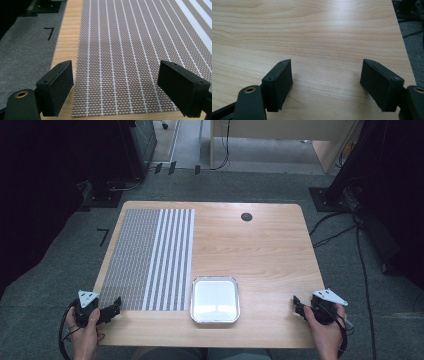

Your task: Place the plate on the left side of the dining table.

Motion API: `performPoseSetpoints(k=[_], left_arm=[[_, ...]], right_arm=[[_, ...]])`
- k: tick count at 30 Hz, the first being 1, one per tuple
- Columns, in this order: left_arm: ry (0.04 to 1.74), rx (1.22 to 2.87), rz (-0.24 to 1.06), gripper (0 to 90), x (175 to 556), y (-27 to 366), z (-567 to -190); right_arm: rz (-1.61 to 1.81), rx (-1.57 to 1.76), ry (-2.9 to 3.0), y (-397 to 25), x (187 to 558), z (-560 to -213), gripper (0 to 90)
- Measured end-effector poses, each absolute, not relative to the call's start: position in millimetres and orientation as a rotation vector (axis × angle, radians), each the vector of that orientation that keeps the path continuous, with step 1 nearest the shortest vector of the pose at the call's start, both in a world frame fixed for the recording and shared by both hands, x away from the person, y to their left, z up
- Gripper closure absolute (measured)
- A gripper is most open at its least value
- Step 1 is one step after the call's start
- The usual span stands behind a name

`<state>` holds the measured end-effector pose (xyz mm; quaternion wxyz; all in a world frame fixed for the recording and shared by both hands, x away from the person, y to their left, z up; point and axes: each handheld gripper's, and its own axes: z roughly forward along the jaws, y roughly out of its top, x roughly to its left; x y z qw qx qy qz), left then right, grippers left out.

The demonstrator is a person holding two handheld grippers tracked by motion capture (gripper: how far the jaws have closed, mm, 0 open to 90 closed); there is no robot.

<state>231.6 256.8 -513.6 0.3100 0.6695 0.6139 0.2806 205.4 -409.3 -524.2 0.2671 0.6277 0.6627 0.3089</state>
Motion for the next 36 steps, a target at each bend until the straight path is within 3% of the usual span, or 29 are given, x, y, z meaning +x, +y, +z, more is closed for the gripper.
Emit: performPoseSetpoints(k=[1, 3, 10, 36], left_arm=[[1.625, 1.750, 0.738, 10.0, 232, 258, -512], [1.630, 1.728, 0.734, 10.0, 232, 260, -510], [1.624, 1.686, 0.775, 13.2, 232, 254, -504], [1.526, 1.701, 0.693, 11.3, 241, 207, -491]], right_arm=[[0.815, 1.708, 1.782, -409, 206, -525, 14.8], [0.793, 1.738, 1.763, -409, 207, -525, 11.5], [0.818, 1.780, 1.708, -410, 206, -524, 14.2], [1.002, 1.694, 1.628, -382, 203, -496, 13.9]])
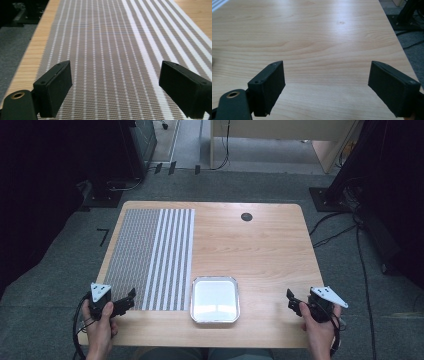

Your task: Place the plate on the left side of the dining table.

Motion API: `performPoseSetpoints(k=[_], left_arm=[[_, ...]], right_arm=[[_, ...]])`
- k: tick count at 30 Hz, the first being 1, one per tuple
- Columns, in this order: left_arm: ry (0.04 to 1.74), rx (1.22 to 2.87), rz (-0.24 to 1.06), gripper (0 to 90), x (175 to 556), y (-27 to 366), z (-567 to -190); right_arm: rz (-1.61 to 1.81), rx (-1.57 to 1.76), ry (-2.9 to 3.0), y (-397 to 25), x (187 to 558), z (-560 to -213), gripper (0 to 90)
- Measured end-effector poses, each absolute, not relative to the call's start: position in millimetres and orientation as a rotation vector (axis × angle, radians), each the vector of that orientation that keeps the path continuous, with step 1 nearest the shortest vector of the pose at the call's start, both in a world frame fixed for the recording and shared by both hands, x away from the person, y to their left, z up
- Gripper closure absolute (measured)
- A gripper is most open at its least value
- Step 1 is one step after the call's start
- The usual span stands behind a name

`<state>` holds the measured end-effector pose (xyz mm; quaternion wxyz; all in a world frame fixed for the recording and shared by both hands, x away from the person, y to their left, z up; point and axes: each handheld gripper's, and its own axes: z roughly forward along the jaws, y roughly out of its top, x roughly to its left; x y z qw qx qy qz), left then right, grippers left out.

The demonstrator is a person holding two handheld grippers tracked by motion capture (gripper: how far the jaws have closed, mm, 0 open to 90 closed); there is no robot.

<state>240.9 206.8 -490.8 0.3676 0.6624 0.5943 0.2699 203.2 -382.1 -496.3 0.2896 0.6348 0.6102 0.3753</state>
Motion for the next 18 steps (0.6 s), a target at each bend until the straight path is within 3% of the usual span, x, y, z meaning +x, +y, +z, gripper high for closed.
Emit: performPoseSetpoints(k=[18], left_arm=[[1.451, 1.737, 0.635, 12.7, 247, 163, -488]], right_arm=[[1.082, 1.645, 1.646, -345, 207, -488, 14.2]])
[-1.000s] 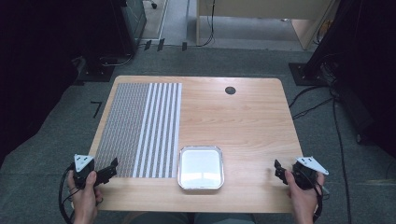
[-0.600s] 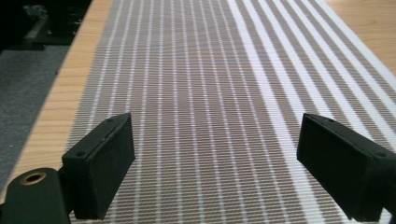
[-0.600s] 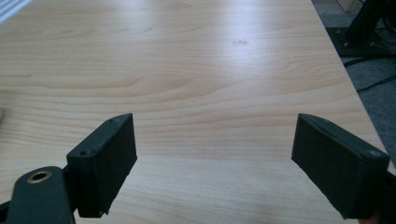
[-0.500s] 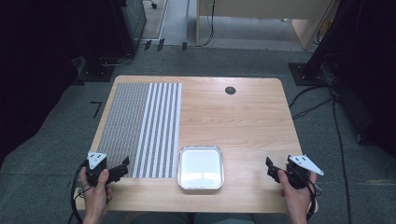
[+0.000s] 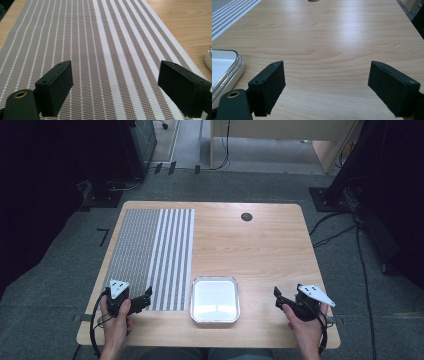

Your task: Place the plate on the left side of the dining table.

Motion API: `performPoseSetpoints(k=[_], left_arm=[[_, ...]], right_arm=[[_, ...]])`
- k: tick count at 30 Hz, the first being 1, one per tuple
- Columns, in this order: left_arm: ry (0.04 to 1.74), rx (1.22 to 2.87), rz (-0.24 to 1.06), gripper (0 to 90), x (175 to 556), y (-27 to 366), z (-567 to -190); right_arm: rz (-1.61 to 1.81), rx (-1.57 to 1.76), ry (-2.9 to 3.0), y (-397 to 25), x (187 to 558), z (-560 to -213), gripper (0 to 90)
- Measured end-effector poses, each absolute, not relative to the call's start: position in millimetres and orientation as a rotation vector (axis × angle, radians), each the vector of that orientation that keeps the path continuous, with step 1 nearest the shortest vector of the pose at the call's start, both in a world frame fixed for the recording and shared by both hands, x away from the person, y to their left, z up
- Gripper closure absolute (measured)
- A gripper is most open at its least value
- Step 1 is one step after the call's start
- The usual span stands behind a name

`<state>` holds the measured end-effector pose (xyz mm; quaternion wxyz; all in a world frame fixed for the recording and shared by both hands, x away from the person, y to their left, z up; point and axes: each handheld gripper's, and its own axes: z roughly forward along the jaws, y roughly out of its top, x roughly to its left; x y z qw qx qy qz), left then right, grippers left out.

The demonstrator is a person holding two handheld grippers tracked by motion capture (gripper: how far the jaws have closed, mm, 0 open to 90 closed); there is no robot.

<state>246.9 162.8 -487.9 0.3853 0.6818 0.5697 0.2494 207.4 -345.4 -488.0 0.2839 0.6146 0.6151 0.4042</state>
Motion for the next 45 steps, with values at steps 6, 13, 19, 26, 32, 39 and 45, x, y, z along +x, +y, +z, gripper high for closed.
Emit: performPoseSetpoints(k=[6, 13, 19, 26, 32, 39, 45], left_arm=[[1.429, 1.743, 0.616, 12.7, 248, 150, -487], [1.397, 1.762, 0.568, 12.8, 249, 131, -487], [1.375, 1.778, 0.554, 13.1, 252, 118, -487], [1.347, 1.789, 0.522, 13.2, 256, 101, -487], [1.320, 1.811, 0.516, 13.2, 259, 86, -486], [1.291, 1.827, 0.492, 13.5, 264, 68, -481], [1.275, 1.830, 0.458, 13.5, 266, 54, -473]], right_arm=[[1.081, 1.643, 1.650, -334, 210, -486, 14.5], [1.088, 1.634, 1.671, -319, 214, -486, 14.5], [1.103, 1.625, 1.685, -308, 218, -485, 14.7], [1.114, 1.619, 1.698, -296, 224, -484, 15.1], [1.134, 1.603, 1.706, -284, 230, -480, 15.7], [1.132, 1.593, 1.723, -271, 235, -478, 17.2], [1.119, 1.583, 1.732, -264, 238, -476, 21.5]])
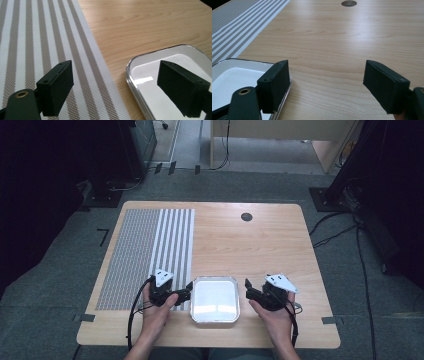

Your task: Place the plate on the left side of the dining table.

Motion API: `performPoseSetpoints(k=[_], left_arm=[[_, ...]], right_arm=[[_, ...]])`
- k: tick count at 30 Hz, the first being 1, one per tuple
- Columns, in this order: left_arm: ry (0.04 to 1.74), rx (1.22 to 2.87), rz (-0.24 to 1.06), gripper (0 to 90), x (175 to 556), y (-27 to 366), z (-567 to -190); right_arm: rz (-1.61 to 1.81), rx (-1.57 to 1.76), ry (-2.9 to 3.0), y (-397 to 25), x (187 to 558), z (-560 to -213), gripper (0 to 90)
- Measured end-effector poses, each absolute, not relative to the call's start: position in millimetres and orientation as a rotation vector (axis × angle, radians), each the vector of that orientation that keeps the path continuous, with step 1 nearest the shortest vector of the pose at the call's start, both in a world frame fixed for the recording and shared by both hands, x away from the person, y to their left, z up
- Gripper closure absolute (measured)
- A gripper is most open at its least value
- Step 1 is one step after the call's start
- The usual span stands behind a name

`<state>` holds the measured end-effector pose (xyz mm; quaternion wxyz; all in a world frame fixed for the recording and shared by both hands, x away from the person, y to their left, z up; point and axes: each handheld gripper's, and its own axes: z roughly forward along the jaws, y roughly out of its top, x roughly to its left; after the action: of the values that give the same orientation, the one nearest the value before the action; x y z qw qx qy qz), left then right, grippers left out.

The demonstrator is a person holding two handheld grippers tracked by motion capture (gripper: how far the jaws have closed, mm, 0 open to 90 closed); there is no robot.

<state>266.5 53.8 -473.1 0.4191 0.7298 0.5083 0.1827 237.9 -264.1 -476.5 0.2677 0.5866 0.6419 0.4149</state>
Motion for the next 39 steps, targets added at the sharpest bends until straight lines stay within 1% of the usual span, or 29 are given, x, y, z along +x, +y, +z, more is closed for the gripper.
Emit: performPoseSetpoints(k=[4, 6, 8, 9, 11, 12, 13, 14, 18, 20, 22, 23, 24, 25, 26, 27, 31, 35, 37, 38, 39], left_arm=[[1.257, 1.853, 0.455, 13.6, 263, 46, -473], [1.256, 1.860, 0.450, 13.9, 261, 44, -473], [1.249, 1.868, 0.440, 15.4, 259, 42, -473], [1.247, 1.872, 0.446, 18.7, 258, 41, -472], [1.248, 1.880, 0.452, 25.8, 257, 37, -473], [1.248, 1.880, 0.452, 27.8, 257, 37, -473], [1.248, 1.886, 0.448, 27.8, 256, 36, -473], [1.239, 1.892, 0.447, 34.9, 255, 34, -474], [1.257, 1.908, 0.446, 40.0, 253, 33, -477], [1.270, 1.916, 0.460, 45.7, 252, 31, -480], [1.277, 1.919, 0.427, 48.9, 253, 31, -482], [1.263, 1.932, 0.414, 55.6, 253, 30, -483], [1.256, 1.948, 0.414, 57.7, 253, 30, -484], [1.259, 1.956, 0.416, 59.0, 253, 29, -484], [1.259, 1.956, 0.416, 61.9, 253, 29, -484], [1.253, 1.960, 0.407, 65.4, 252, 29, -486], [1.207, 1.996, 0.396, 77.3, 249, 29, -488], [1.199, 2.009, 0.421, 82.2, 247, 28, -489], [1.199, 2.008, 0.410, 82.6, 248, 29, -489], [1.196, 2.005, 0.405, 83.2, 248, 30, -489], [1.196, 2.004, 0.404, 83.2, 248, 30, -489]], right_arm=[[1.126, 1.590, 1.739, -261, 241, -477, 25.8], [1.116, 1.593, 1.739, -259, 243, -478, 32.9], [1.133, 1.595, 1.748, -257, 244, -479, 36.6], [1.141, 1.592, 1.748, -255, 244, -478, 40.4], [1.171, 1.590, 1.747, -252, 245, -477, 44.3], [1.171, 1.590, 1.747, -252, 245, -477, 44.3], [1.185, 1.585, 1.748, -250, 245, -476, 47.1], [1.218, 1.595, 1.739, -248, 245, -474, 51.8], [1.233, 1.594, 1.766, -245, 244, -475, 53.3], [1.226, 1.592, 1.775, -244, 243, -478, 53.3], [1.225, 1.612, 1.819, -244, 244, -481, 53.3], [1.215, 1.614, 1.832, -243, 244, -483, 54.0], [1.205, 1.620, 1.833, -243, 243, -485, 55.0], [1.203, 1.637, 1.835, -243, 243, -486, 57.9], [1.203, 1.637, 1.835, -243, 243, -486, 57.9], [1.277, 1.688, 1.846, -244, 241, -490, 66.1], [1.320, 1.734, 1.861, -245, 237, -493, 78.0], [1.328, 1.787, 1.871, -247, 236, -492, 82.8], [1.332, 1.797, 1.875, -247, 235, -492, 83.2], [1.334, 1.817, 1.894, -246, 236, -494, 86.0], [1.332, 1.819, 1.900, -246, 237, -494, 86.8]])
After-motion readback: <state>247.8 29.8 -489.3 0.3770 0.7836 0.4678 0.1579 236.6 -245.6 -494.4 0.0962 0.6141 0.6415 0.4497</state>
